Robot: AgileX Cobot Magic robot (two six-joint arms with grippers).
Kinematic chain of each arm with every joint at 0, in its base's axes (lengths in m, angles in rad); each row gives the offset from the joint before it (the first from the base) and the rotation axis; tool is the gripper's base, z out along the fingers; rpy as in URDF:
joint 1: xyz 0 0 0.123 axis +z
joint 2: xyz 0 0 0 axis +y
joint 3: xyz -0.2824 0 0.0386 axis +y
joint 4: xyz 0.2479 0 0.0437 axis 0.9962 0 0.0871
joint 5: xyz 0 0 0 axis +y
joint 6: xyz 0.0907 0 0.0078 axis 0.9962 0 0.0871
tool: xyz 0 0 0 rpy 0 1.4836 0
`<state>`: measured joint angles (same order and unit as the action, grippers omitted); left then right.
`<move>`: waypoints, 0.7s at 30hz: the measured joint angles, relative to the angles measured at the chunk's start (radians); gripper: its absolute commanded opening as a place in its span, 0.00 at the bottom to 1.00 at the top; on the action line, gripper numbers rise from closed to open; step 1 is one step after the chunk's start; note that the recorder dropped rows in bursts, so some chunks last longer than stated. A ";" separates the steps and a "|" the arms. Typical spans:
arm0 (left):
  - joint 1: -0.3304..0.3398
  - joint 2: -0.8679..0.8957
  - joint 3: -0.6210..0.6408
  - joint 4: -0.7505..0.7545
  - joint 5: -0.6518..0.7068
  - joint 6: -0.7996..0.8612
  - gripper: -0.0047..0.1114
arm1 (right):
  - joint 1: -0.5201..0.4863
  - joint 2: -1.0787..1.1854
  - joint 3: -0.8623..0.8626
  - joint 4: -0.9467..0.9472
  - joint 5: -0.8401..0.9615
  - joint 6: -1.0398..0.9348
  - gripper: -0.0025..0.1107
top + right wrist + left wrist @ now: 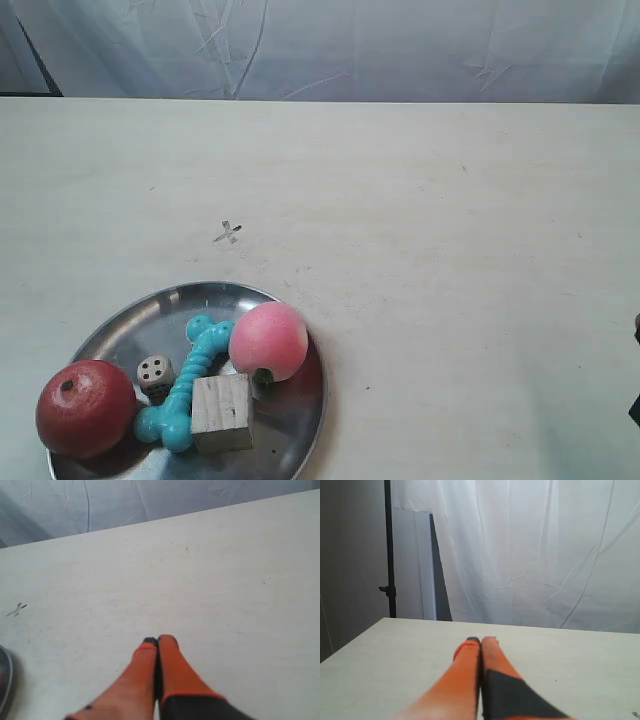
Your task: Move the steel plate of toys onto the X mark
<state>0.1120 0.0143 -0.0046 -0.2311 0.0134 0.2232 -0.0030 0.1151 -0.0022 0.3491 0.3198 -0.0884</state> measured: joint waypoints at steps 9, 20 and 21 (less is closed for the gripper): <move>0.000 0.000 0.000 0.000 0.000 0.000 0.04 | 0.039 0.000 0.000 -0.072 0.000 -0.004 0.02; 0.000 -0.001 0.000 0.000 0.000 0.000 0.04 | 0.039 0.000 0.000 -0.130 0.000 -0.008 0.02; 0.000 -0.001 0.000 0.000 0.000 0.000 0.04 | 0.039 0.000 0.000 -0.132 0.000 -0.008 0.02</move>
<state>0.1120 0.0137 -0.0046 -0.2311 0.0134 0.2232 0.0356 0.1151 -0.0022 0.2168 0.3198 -0.0962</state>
